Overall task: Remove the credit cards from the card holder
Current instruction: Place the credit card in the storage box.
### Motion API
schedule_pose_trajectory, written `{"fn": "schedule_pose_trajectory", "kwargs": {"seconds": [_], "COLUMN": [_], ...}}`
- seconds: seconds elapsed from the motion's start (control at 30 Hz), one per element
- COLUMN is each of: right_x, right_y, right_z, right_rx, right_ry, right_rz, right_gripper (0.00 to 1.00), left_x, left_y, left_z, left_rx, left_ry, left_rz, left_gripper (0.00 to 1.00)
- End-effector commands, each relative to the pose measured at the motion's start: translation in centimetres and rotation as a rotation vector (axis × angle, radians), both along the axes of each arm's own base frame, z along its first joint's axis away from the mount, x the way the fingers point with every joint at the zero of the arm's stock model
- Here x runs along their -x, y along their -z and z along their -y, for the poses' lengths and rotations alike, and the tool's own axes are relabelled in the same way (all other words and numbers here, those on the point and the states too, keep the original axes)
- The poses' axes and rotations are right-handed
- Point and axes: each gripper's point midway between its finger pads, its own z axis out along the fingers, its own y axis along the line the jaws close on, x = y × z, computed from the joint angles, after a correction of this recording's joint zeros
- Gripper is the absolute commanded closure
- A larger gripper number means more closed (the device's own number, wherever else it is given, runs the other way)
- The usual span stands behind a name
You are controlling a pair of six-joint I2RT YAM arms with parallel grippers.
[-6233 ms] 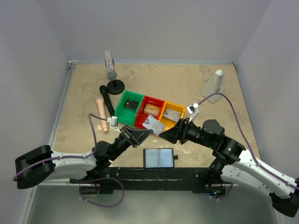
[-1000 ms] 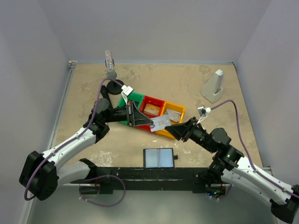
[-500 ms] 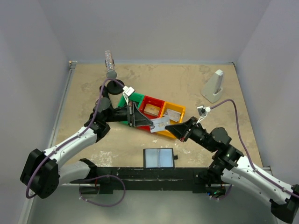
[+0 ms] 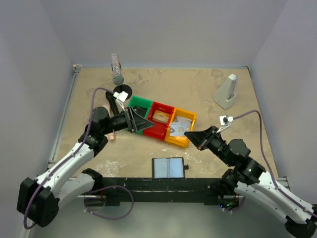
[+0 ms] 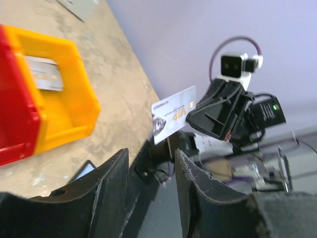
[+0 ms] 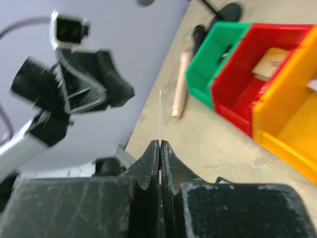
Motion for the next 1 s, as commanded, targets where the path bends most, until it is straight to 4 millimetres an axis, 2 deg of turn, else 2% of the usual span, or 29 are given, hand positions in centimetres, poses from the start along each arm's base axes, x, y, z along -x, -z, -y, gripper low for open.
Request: {"fn": "schedule_pose_trajectory", "kwargs": {"seconds": [0.0,0.13,0.3,0.47,0.7,0.97], "right_x": [-3.0,-4.5,-6.1,-8.1,-10.4,-12.6], "right_y": [3.8,5.2,6.6,7.4,7.0,8.8], "right_z": [4.4,6.2,6.5,6.0,4.0,2.7], "right_rx": [0.046,0.096,0.119,0.150,0.170,0.185], "right_ry": [0.318,0.456,0.549,0.615,0.639,0.658], "right_rz": [-0.171,-0.210,-0.281,-0.332,-0.387,-0.447], "right_gripper": [1.00,1.00,1.00,1.00,1.00,1.00], "left_x": [-2.4,-1.7,-0.3,0.8,1.4,1.8], "left_y": [4.0,6.1,7.9,8.4,9.3,9.6], "left_z": [-4.6,-7.3,-9.0,-9.5,-9.8,-9.8], "left_rx": [-0.118,-0.085,-0.122,-0.127,-0.134,-0.134], "left_ry": [-0.352,-0.505,-0.555,-0.555,-0.557,-0.545], "left_rz": [-0.054,-0.062,-0.086,-0.087,-0.090,-0.090], "left_gripper": [0.53,0.53,0.54,0.54,0.55,0.55]}}
